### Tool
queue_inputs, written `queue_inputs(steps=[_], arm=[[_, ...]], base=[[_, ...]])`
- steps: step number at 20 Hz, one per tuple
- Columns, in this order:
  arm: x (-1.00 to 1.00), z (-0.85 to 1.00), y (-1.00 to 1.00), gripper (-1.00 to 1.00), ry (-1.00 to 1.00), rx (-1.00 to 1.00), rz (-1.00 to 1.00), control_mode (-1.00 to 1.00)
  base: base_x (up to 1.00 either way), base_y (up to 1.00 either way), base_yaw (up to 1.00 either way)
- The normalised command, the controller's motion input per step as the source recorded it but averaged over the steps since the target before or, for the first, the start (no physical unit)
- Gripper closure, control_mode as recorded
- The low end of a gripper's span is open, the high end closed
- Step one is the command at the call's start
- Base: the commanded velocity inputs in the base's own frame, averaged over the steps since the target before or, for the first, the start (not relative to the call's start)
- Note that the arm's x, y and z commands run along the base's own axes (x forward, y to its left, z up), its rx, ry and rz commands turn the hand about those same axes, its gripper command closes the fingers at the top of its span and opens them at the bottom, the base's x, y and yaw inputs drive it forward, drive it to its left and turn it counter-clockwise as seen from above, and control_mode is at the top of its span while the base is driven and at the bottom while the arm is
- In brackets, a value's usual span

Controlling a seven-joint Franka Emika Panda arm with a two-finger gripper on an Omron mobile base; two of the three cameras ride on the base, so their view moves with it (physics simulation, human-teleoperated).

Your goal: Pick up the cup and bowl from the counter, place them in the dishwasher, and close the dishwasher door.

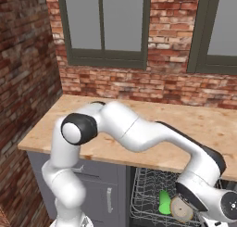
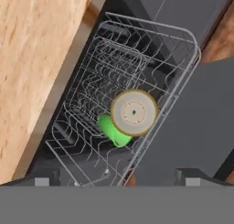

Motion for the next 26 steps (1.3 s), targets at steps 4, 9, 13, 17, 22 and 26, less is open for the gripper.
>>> queue_inputs(steps=[4, 9, 13, 17, 22, 26], arm=[[-0.53, -0.37, 0.0, -1.0, -0.13, 0.0, 0.1, -1.0], [-0.6, -0.3, -0.05, -1.0, -0.13, 0.0, 0.12, -1.0], [-0.59, -0.24, -0.05, -1.0, -0.11, 0.03, 0.13, -1.0], [-0.49, -0.28, 0.0, -1.0, -0.1, 0.01, 0.07, -1.0], [-0.34, -0.43, 0.04, -1.0, -0.09, 0.0, 0.01, -1.0], [-0.25, -0.56, 0.1, -1.0, -0.07, 0.0, 0.0, -1.0]], base=[[0.0, 0.0, 0.0], [0.0, 0.0, 0.0], [0.0, 0.0, 0.0], [0.0, 0.0, 0.0], [0.0, 0.0, 0.0], [0.0, 0.0, 0.0]])
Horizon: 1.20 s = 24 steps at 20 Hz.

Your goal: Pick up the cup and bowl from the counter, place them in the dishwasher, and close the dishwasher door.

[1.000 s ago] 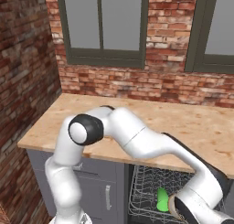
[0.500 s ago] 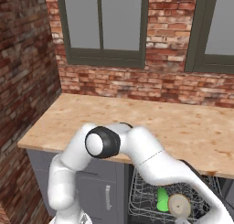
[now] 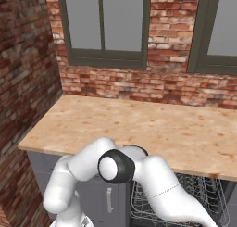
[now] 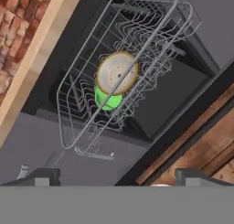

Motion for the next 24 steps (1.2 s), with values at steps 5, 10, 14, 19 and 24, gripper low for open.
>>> queue_inputs(steps=[5, 10, 14, 19, 24], arm=[[-0.18, -0.5, 0.12, -1.0, -0.08, 0.0, 0.0, -1.0], [-0.05, -0.46, 0.21, -1.0, -0.06, 0.0, 0.0, -1.0], [0.0, -0.31, 0.24, -1.0, -0.07, 0.0, 0.0, -1.0], [0.0, -0.39, 0.17, -1.0, -0.08, 0.0, 0.0, -1.0], [0.13, -0.33, 0.04, -1.0, -0.1, -0.02, 0.0, -1.0]], base=[[0.0, 0.0, 0.0], [0.0, 0.0, 0.0], [0.0, 0.0, 0.0], [0.0, 0.0, 0.0], [0.0, 0.0, 0.0]])
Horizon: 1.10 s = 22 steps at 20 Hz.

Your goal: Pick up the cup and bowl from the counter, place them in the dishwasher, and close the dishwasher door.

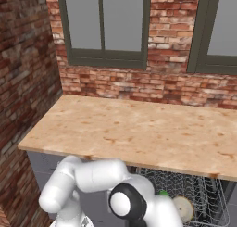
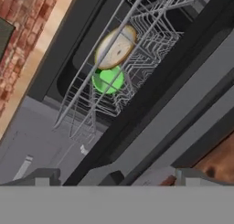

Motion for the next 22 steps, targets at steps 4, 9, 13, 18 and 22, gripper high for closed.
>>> queue_inputs(steps=[4, 9, 13, 18, 22], arm=[[0.32, -0.24, 0.0, -1.0, -0.11, -0.04, 0.0, -1.0], [0.43, -0.15, 0.0, -1.0, -0.1, -0.03, 0.0, -1.0], [0.45, -0.14, 0.0, -1.0, -0.09, -0.02, 0.0, -1.0], [0.38, -0.19, 0.0, -1.0, -0.09, -0.01, 0.0, -1.0], [0.43, -0.21, 0.0, -1.0, -0.09, -0.03, 0.0, -1.0]], base=[[0.0, 0.0, 0.0], [0.0, 0.0, 0.0], [0.0, 0.0, 0.0], [0.0, 0.0, 0.0], [0.0, 0.0, 0.0]])
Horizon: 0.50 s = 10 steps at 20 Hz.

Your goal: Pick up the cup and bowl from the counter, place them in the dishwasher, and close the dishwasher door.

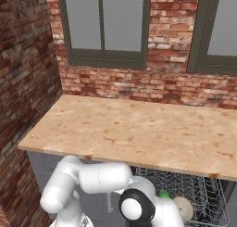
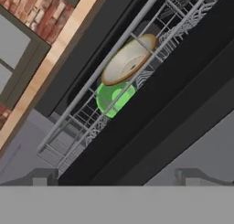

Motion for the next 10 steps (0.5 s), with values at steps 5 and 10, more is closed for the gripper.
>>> queue_inputs(steps=[5, 10], arm=[[0.63, -0.24, 0.0, -1.0, -0.1, -0.06, 0.0, -1.0], [0.79, -0.23, 0.0, -1.0, -0.09, -0.08, 0.0, -1.0]], base=[[0.0, 0.0, 0.0], [0.0, 0.0, 0.0]])
